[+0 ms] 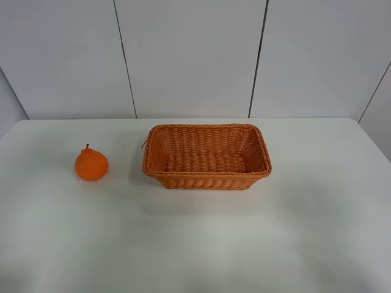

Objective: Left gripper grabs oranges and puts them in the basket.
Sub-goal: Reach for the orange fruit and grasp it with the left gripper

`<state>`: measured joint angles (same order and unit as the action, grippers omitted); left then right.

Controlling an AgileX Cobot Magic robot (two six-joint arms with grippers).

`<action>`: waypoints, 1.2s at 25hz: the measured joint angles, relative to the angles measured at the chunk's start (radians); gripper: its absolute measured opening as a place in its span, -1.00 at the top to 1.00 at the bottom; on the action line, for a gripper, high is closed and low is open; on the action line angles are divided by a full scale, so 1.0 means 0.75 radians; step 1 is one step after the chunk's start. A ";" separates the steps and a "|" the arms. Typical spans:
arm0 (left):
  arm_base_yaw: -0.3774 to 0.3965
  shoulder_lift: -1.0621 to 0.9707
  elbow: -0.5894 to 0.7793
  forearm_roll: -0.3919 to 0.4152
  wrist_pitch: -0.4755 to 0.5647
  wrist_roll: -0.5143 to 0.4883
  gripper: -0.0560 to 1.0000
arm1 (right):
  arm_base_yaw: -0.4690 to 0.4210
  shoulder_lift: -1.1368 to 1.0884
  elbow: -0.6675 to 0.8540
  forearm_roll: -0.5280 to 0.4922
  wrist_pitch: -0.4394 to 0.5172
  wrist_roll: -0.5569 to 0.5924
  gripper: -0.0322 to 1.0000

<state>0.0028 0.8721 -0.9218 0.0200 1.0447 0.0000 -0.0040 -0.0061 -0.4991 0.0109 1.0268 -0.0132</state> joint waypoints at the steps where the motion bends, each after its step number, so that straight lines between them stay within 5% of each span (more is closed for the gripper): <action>1: 0.000 0.103 -0.044 0.000 -0.001 0.000 -0.75 | 0.000 0.000 0.000 0.000 0.000 0.000 -0.41; 17: 0.000 1.395 -0.938 -0.133 -0.014 0.085 -0.75 | 0.000 0.000 0.000 0.000 0.000 0.000 -0.41; 30: 0.000 1.803 -1.057 -0.129 -0.077 0.109 -0.75 | 0.000 0.000 0.000 0.000 0.000 0.000 -0.41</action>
<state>0.0028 2.2241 -1.7146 -0.0768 0.9872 0.0816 -0.0040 -0.0061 -0.4991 0.0109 1.0268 -0.0132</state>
